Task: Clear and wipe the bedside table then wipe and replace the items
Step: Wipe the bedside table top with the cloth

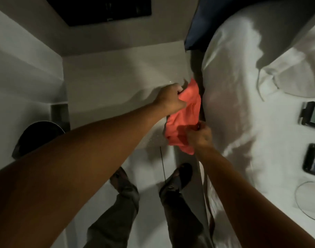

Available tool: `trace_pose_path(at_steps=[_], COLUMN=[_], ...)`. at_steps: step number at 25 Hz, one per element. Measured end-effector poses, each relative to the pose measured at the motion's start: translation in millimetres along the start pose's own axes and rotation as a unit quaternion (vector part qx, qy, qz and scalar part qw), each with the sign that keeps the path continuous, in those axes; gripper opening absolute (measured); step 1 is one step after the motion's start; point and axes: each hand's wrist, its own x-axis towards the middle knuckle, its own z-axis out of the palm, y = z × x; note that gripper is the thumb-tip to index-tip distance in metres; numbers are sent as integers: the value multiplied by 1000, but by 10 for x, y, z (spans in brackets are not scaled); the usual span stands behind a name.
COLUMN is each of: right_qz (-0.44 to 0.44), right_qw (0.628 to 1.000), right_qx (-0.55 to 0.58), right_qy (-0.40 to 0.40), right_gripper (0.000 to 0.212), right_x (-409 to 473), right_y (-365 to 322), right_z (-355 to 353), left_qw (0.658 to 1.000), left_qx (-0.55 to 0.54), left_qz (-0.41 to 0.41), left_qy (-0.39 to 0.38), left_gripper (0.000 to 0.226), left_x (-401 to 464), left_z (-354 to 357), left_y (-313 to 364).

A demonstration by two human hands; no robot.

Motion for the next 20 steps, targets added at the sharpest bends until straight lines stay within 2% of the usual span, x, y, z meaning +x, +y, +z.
trace_pose_path(at_steps=[1,3,5,6,8,11,14,15,17,20], right_qz=[-47,-170,-307,-347,-352,-356,-448,-446,-413,-362], right_qw=[996,949,890,864,825,786,704,693,726,773], right_qx=[-76,-260,-333,-363,-440,-499,-552,-567,-548,-503], right_qy=[0,50,56,40,41,77,7,-2,51,139], right_gripper=[41,64,64,62,60,60,58,58,58,60], right_x=[14,-3,85,204,483,639,332,241,345,998], right_y=[52,82,1,-66,-115,-10,514,659,520,-456], right_z=[-16,-41,52,163,447,766,871,799,644,971], left_qw=[1000,994,974,961,943,923,924,923,920,915], left_qx=[7,59,173,229,305,355,337,334,333,337], left_qz=[10,21,21,15,33,86,83,84,94,111], left_qy=[20,89,147,153,127,122,163,171,182,194], left_gripper=[43,50,56,59,63,64,64,64,65,65], left_x=[-16,-180,-401,-503,-639,-647,-623,-609,-605,-562], left_z=[-40,-222,-494,-634,-826,-840,-700,-684,-682,-698], left_y=[-125,-527,-1103,-1394,-1868,-2132,-2210,-2249,-2306,-2345])
